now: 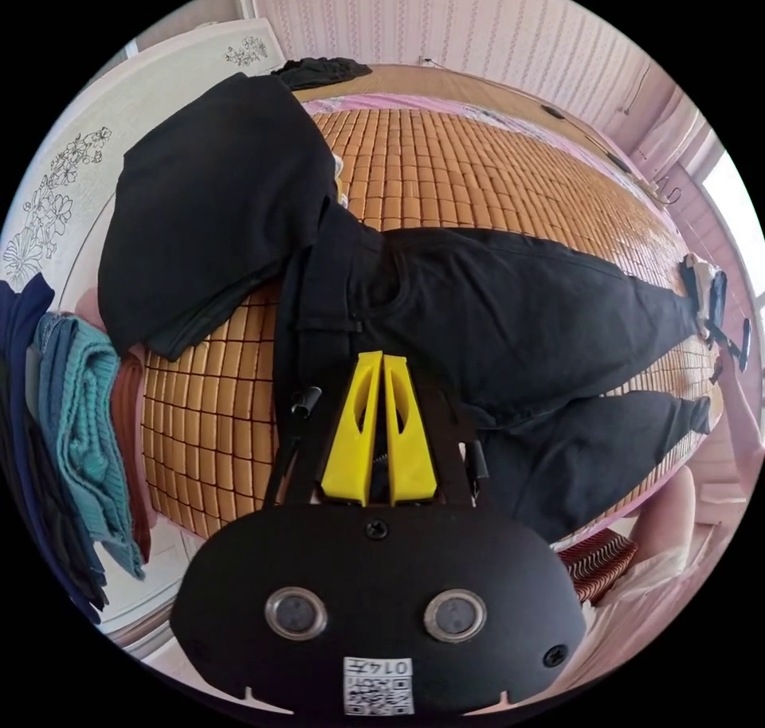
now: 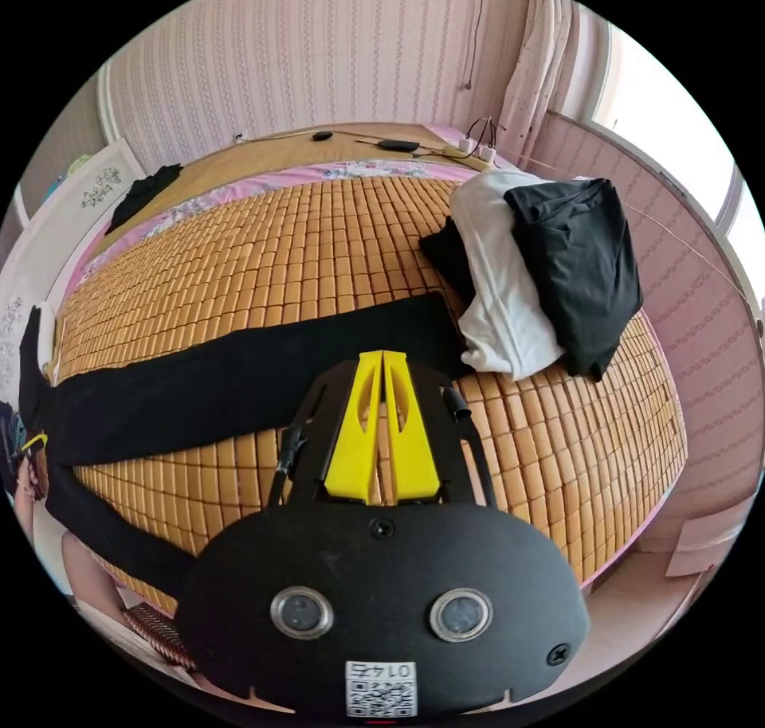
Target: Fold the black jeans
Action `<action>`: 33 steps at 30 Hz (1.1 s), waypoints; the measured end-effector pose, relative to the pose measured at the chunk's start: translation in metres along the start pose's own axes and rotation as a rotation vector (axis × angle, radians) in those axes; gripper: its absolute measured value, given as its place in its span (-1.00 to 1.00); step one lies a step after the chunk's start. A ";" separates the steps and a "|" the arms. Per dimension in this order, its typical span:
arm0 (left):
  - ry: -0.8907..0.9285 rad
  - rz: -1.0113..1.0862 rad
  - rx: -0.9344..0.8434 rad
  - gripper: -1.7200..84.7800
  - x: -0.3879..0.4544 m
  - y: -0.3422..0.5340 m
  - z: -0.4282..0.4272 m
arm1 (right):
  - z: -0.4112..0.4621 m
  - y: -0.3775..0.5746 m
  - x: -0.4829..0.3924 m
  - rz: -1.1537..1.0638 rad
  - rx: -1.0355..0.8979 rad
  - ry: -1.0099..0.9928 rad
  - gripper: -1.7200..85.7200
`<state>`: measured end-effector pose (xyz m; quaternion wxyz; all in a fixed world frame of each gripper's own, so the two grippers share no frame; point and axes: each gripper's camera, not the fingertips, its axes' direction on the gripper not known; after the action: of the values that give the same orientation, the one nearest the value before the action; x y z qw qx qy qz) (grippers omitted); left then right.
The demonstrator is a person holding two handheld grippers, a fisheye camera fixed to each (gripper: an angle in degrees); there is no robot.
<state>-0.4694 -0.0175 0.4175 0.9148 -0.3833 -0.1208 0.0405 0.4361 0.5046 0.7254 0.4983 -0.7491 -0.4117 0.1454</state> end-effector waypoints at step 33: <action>0.286 0.660 -0.196 -0.98 0.286 0.007 0.011 | -0.026 0.306 0.197 0.502 0.155 -0.505 -0.94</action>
<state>-0.1953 0.0429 0.4741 0.8190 -0.4894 0.1349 0.2676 0.7186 0.5876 0.5101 0.3849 -0.7274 -0.3129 0.4742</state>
